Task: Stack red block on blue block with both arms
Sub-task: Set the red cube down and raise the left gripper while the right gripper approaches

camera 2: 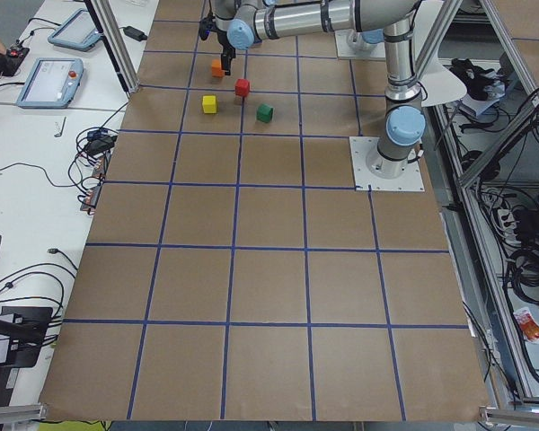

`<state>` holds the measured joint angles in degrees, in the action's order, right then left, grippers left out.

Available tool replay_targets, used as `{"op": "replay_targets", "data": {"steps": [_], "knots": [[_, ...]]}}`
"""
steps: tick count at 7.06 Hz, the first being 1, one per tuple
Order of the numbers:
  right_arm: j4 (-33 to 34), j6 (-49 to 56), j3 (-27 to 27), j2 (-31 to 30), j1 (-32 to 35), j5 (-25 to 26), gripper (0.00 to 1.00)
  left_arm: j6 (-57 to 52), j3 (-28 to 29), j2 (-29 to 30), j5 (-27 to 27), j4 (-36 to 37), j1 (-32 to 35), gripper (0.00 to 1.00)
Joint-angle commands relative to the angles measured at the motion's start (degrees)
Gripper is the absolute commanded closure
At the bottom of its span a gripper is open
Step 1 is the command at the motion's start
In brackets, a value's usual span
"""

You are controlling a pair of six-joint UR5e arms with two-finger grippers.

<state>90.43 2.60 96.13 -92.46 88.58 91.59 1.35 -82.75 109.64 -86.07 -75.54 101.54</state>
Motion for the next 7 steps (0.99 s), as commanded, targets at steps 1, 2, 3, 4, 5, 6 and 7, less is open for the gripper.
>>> {"op": "replay_targets", "data": {"steps": [1, 2, 3, 4, 5, 6, 7], "knots": [[1.8, -1.2, -0.2, 4.6, 1.1, -0.3, 0.0, -9.0, 2.9, -11.1, -0.5, -17.0, -7.8, 0.0], [5.9, -8.2, -0.4, 6.3, 2.5, -0.4, 0.0, -14.3, 1.9, -14.7, -0.4, -20.2, -11.5, 0.0], [8.1, -11.9, -0.7, 8.6, 6.9, -0.3, 0.0, -16.1, 0.7, -17.5, -0.5, -20.4, -12.5, 0.0], [12.4, -13.7, -0.6, 10.7, 10.3, -0.5, 0.0, -15.1, -1.1, -19.8, -0.6, -20.4, -12.0, 0.0], [14.7, -17.6, -0.7, 13.3, 11.8, -1.4, 0.0, -10.7, -3.4, -19.6, 0.2, -18.7, -11.7, 0.0], [20.1, -21.5, -0.6, 16.7, 13.2, -3.5, 0.0, -9.4, -4.1, -20.5, -0.2, -17.6, -11.5, 0.0], [24.7, -24.4, -0.6, 19.0, 16.7, -3.6, 0.0, -10.2, -4.9, -21.0, -0.4, -17.4, -11.5, 0.0]]}}
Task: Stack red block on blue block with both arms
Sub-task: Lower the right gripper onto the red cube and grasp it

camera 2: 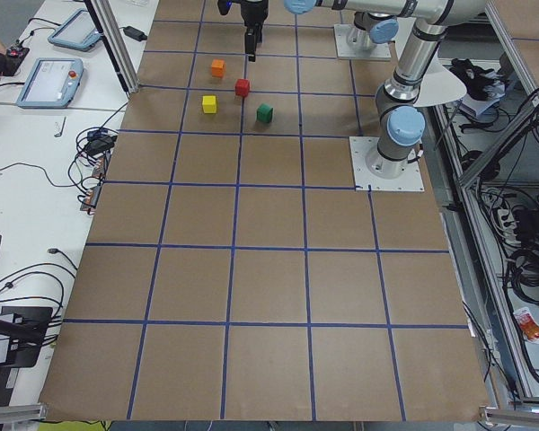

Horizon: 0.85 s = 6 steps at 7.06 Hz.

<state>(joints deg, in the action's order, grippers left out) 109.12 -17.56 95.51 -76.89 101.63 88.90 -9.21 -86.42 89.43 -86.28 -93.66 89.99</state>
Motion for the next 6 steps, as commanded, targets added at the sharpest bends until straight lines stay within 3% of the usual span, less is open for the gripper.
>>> {"op": "replay_targets", "data": {"steps": [1, 3, 6], "knots": [[7.6, -7.8, -0.2, 5.7, 6.4, -1.0, 0.0, 1.6, 0.0, -0.2, -0.3, 0.8, 0.0, 0.0], [11.5, -12.1, -2.4, 11.6, 6.9, -0.6, 0.0, 5.9, 0.3, -0.1, -4.4, 0.2, 0.0, 0.0], [11.6, -15.1, -4.6, 15.3, 6.9, -4.0, 0.0, 8.9, 0.5, 0.3, -3.8, 0.1, 0.0, 0.0]]}}
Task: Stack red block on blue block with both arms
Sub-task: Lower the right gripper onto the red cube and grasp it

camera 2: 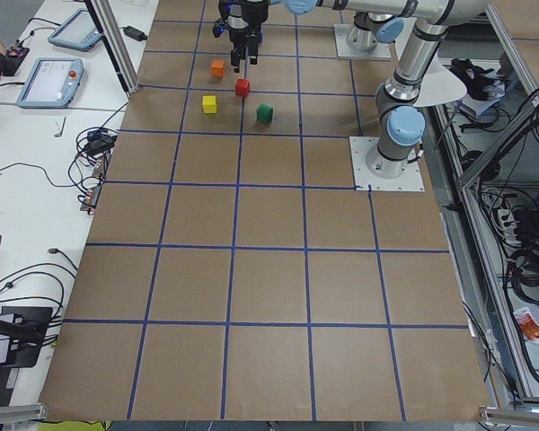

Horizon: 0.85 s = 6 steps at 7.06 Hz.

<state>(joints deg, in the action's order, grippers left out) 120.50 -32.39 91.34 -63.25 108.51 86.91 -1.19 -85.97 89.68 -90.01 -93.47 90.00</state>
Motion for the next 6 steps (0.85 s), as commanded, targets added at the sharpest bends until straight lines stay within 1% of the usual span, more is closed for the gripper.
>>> {"op": "replay_targets", "data": {"steps": [1, 2, 3, 6], "knots": [[0.3, -0.7, -0.5, 3.3, 0.0, -2.1, 0.0, 0.8, -0.1, 0.1, -0.1, 0.0, 0.0, 0.0], [0.8, -0.8, -0.8, 3.7, 0.0, -2.9, 0.0, 0.8, 0.0, 0.1, -0.2, 0.0, 0.0, 0.0], [0.9, -0.4, -0.7, 4.3, 0.0, -5.5, 0.0, 0.7, 0.0, 0.0, -0.2, 0.0, 0.1, 0.0], [0.8, -0.2, -0.7, 5.9, 0.1, -5.7, 0.0, 0.8, -0.4, -0.3, 0.3, 0.0, 0.3, 0.0]]}}
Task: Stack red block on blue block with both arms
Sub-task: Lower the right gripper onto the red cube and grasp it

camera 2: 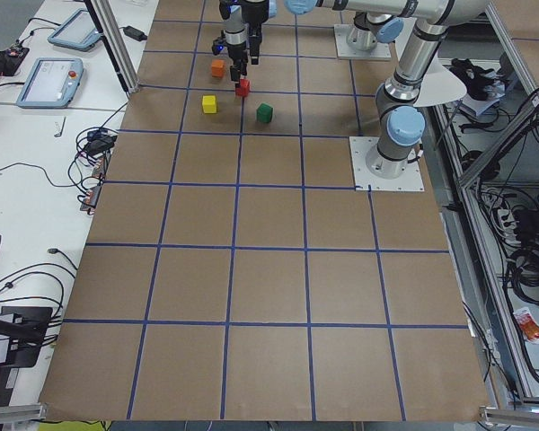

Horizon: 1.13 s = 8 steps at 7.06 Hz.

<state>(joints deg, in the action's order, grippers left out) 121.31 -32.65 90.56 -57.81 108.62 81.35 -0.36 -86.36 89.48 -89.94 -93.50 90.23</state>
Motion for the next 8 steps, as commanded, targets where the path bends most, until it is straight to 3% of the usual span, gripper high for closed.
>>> {"op": "replay_targets", "data": {"steps": [1, 4, 5, 6, 7, 8], "knots": [[0.0, 0.0, 0.1, 1.1, 0.0, -0.1, 0.0, 0.1, 0.0, 0.0, 0.2, 0.2, 0.0, 0.0], [0.0, 0.1, 0.3, 1.6, -0.1, -0.1, 0.0, 0.1, 0.0, 0.0, 0.2, 0.3, 0.0, 0.0], [0.1, 0.2, 0.1, 1.6, -0.1, 0.0, 0.22, 0.0, -0.1, -0.3, 0.0, 0.3, -0.1, 0.0], [0.0, 0.3, 0.1, 1.6, -0.1, -0.1, 0.72, 0.1, -0.1, -0.1, 0.2, 0.3, -0.1, 0.0], [0.0, 0.3, 0.0, 1.3, -0.1, -0.1, 1.0, -0.2, -0.1, -0.1, -0.1, 0.3, -0.1, 0.0], [-0.1, 0.1, 0.0, 1.2, -0.1, -0.1, 1.0, -0.3, -0.1, 0.0, 0.0, 0.4, -0.1, 0.0]]}}
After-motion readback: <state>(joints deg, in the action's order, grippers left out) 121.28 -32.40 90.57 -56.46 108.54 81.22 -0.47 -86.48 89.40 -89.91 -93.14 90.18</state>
